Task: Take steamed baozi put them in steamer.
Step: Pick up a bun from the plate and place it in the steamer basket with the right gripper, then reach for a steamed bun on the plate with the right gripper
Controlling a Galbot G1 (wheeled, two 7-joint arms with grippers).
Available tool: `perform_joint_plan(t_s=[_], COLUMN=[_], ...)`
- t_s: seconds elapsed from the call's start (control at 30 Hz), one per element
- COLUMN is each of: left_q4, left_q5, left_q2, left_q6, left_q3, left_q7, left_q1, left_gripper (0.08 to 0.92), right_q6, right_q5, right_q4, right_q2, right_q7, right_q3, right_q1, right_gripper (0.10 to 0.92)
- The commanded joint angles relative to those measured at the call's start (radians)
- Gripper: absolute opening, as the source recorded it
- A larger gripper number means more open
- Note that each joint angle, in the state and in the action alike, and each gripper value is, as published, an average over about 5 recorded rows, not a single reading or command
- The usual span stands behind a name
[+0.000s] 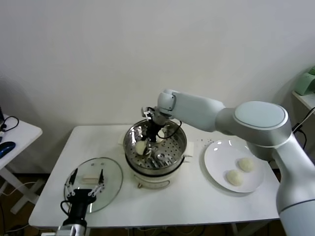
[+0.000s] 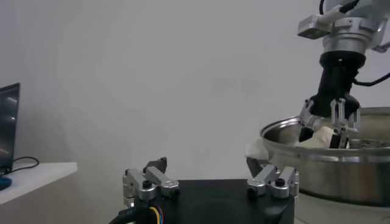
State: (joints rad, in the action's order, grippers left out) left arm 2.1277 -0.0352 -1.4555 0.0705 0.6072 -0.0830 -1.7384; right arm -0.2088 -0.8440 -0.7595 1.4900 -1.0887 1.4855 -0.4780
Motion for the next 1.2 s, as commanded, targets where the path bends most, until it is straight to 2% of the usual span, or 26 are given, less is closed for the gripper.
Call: perform_joint_plan(t_s=[0.03,0.2,0.57,0.77,0.97,1.2], left_q4=[-0.002,-0.002,-0.001,-0.01,-0.029,-0.032], left_q5=[0.001,0.0,-0.001,0.005,0.017,-0.004], left_q2=[0.001,0.001,0.005,0.011,0.021,0.027], left_q6=[0.0,-0.001,-0.015,-0.032,-0.044,-0.042], left_q3=[0.002,0.004,0.009,0.018,0.03,0.042], left_q7=[0.0,0.001,0.018,0.036,0.07,0.084], left_q1=[0.0,-0.001,-0.006,0.01,0.018,0.015], left_gripper=[0.823,0.823,0.823,0.823,0.823,0.823], right_q6=[0.01,0.014,0.058,0.093,0.094,0.142], right_q5=[0.018,0.026,0.017,0.05,0.185,0.354], right_q4=[0.008,-0.002,-0.132,-0.272,-0.444,-0.498], right_q2=[0.003,-0.004,-0.141,-0.322,-0.551,-0.754], right_q7=[-0.004,-0.021,-0.114,-0.148,-0.154,-0.157], right_q3=[-0.003,-0.012,0.022,0.046,0.046,0.022], right_q1=[0.003,-0.01,-0.228,-0.349,-0.359,-0.283], right_gripper=[0.734,0.816,0.823,0.823,0.823,0.823])
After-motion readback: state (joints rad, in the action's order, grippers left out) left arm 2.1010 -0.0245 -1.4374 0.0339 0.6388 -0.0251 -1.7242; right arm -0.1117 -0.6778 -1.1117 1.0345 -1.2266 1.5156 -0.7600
